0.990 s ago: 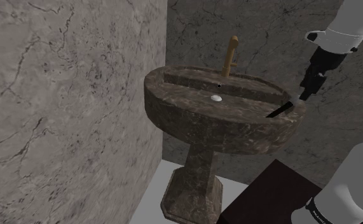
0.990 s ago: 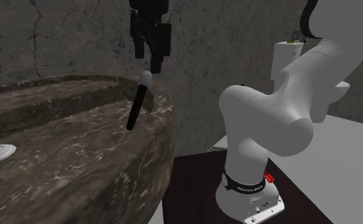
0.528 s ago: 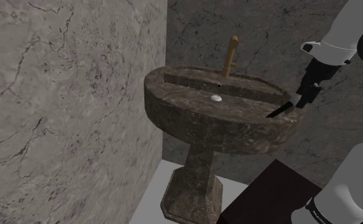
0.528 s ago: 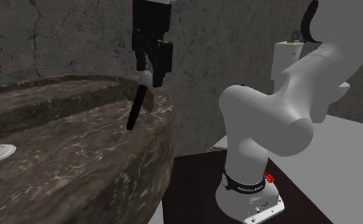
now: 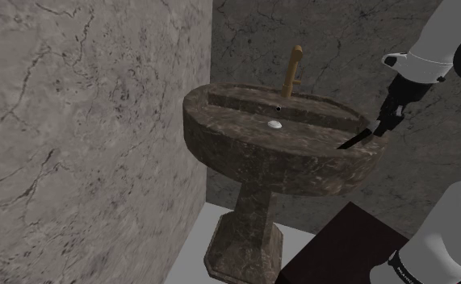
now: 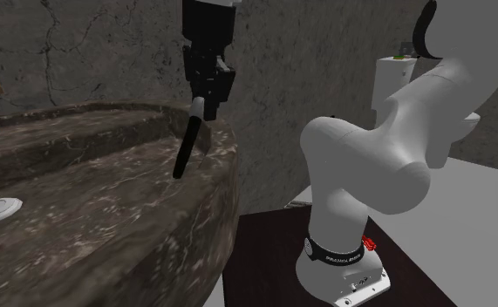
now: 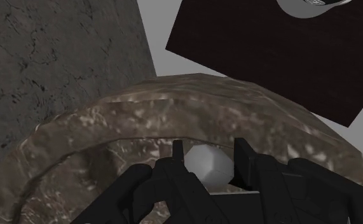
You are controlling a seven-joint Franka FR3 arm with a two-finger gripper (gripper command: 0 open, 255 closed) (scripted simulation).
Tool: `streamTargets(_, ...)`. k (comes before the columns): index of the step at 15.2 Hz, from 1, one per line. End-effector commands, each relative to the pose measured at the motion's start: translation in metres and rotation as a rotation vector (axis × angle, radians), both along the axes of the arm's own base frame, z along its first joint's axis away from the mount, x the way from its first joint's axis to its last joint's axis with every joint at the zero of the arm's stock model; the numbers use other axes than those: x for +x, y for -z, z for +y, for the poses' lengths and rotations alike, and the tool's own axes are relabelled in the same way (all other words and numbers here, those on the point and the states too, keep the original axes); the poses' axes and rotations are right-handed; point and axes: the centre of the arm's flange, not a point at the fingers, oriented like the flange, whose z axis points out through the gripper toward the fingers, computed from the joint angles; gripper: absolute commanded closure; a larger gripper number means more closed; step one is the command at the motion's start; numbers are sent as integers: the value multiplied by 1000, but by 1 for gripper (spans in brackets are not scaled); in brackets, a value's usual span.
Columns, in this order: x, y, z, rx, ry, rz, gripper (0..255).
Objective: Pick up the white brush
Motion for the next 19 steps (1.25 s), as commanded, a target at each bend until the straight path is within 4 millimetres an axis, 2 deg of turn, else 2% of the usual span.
streamTargets(1, 0, 0, 0, 0, 0, 0, 255)
streamTargets(2, 1, 0, 0, 0, 0, 0, 255)
streamTargets(17, 1, -79, 0, 0, 0, 0, 255)
streamTargets(19, 1, -80, 0, 0, 0, 0, 255)
